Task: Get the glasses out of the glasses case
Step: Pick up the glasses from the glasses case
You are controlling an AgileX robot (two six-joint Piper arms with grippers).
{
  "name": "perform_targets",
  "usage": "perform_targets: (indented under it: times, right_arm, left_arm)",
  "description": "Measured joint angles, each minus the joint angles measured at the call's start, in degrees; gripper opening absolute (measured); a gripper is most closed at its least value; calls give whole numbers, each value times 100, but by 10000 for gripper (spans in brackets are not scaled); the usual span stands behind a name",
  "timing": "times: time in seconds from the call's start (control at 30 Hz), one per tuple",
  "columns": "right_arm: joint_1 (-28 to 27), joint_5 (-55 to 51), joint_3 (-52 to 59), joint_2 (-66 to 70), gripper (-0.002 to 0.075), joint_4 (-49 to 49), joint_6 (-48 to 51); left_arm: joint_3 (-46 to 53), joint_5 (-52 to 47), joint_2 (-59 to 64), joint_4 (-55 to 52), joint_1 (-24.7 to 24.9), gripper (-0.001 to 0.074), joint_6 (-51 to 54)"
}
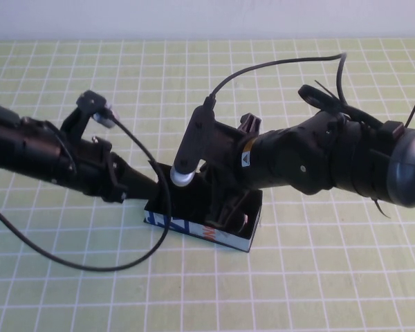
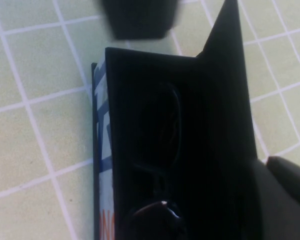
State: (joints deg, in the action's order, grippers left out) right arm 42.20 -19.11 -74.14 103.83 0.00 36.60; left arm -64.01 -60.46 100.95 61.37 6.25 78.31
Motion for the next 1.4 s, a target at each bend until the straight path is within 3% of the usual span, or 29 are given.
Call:
perform_targets:
  times: [0.57, 0.77, 0.87, 1.1, 1.23, 1.4]
  right_arm:
    - [-14, -34, 0, -4, -5, 131, -18]
    - [-18, -224, 0, -223, 167, 269, -561]
    - [-18, -520, 0, -523, 202, 635, -1209]
    - [-18, -2105, -11, -703, 19, 1804, -2035]
    - [-18, -2378, -11, -412, -8, 1908, -2354]
    - [-28, -1942, -11, 28, -13, 1269, -3129]
  left_arm:
    - [241, 667, 1236, 1642, -13, -4, 1415]
    - [241, 656, 1288, 1768, -13, -4, 1509]
    - [241, 656, 1288, 1775, -13, -4, 1509]
    - [241, 656, 1292, 1789, -13, -4, 1509]
    - [241, 656, 1292, 1789, -13, -4, 1509]
    - [241, 656, 1292, 1789, -13, -4, 1509]
